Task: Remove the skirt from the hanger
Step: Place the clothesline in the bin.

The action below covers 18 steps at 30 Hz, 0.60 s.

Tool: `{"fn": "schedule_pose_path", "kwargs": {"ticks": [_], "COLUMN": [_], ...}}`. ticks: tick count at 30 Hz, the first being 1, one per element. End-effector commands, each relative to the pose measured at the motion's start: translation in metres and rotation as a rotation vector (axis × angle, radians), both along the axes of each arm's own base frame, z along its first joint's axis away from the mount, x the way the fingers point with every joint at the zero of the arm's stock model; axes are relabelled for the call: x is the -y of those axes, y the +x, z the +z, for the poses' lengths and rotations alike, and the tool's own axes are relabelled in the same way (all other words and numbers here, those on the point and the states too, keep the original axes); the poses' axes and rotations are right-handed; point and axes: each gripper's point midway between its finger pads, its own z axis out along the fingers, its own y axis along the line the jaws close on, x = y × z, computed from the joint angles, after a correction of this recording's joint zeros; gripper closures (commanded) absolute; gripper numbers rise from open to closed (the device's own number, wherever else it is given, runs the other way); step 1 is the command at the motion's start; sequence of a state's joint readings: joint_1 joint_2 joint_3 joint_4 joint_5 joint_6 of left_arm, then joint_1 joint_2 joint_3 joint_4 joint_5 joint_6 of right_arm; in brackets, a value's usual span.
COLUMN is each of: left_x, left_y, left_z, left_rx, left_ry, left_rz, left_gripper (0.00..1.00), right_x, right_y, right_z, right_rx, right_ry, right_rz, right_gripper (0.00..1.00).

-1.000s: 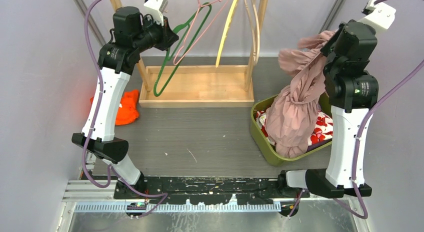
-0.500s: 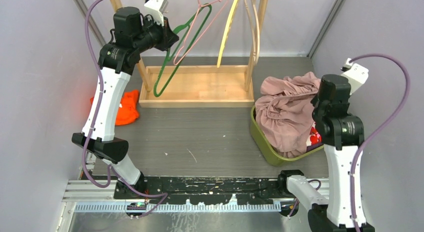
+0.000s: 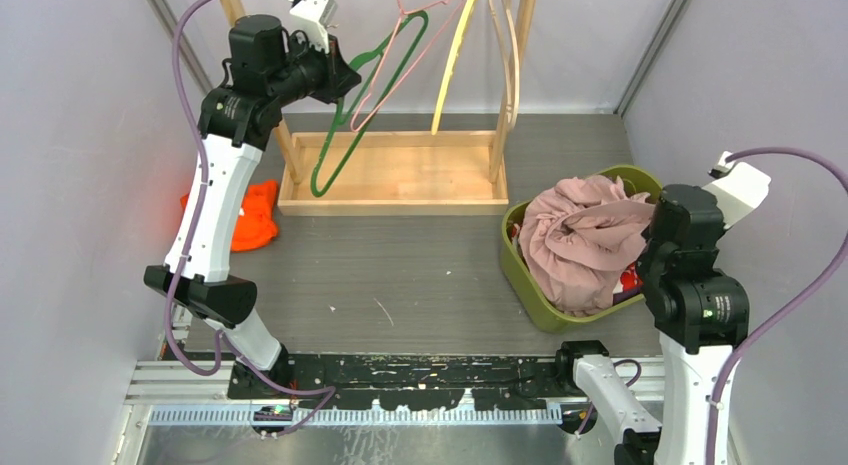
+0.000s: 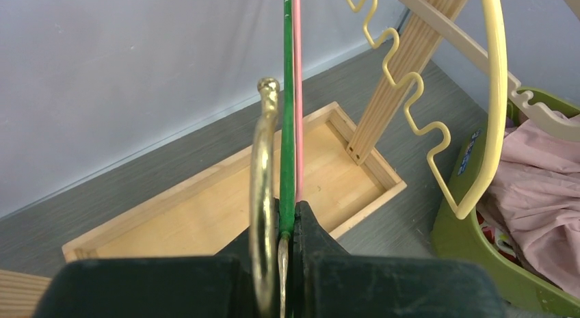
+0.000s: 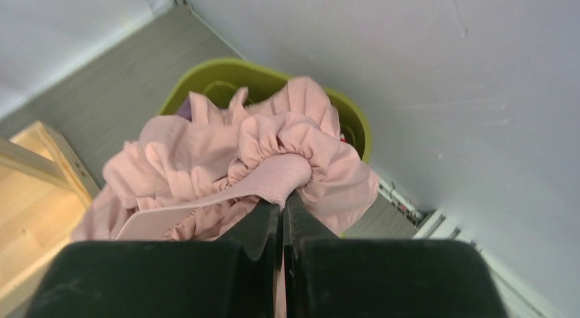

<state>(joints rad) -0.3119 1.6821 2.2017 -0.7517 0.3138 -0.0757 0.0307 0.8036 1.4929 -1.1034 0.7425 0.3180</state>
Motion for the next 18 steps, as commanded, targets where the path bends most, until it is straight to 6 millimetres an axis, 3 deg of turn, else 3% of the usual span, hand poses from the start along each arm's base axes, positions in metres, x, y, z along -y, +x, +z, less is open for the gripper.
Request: {"fn": "schedule_pose_path", "kwargs": {"ticks": [1,6,11,12,13,14,15,18], "left_x": [-0.001,-0.003,-0.002,-0.003,-0.003,-0.003,-0.003,-0.005], "left_y": [-0.003,-0.001,0.001,0.001,0.001,0.0,0.0,-0.001], "left_z": [0.026,0.018,0.019,0.021,0.021,0.023,0.024,0.028], "left_rx": [0.084,0.07,0.074,0.077,0.078,0.082,0.085,0.096], "left_ry": [-0.033,-0.016,-0.015,-0.014,-0.014,-0.014,-0.013,-0.015], "left_rz": [-0.005,-0.001,0.0,0.002,0.002,0.004,0.004,0.008], "left_gripper": [1.0,1.0,1.0,1.0,1.0,1.0,1.0,1.0], "right_x": [-0.008,-0.02,-0.018,-0.016,-0.016,-0.015,-0.014,-0.013], "right_y": [0.001,0.005,0.011,0.012,0.013,0.015,0.017,0.022], "right_z": [-0.031,-0.061,-0.051,-0.045,-0.039,-0.032,-0.024,0.001], "right_rx": [-0.045,-0.087,-0.069,-0.065,-0.059,-0.044,-0.034,0.016], "right_ry": [0.082,0.148,0.119,0.103,0.086,0.071,0.054,0.018], "right_rz": [0.001,0.04,0.047,0.051,0.059,0.068,0.077,0.098], "right_gripper": [0.99,0.99,0.82,0.66,0.42,0.12,0.01,0.0]}}
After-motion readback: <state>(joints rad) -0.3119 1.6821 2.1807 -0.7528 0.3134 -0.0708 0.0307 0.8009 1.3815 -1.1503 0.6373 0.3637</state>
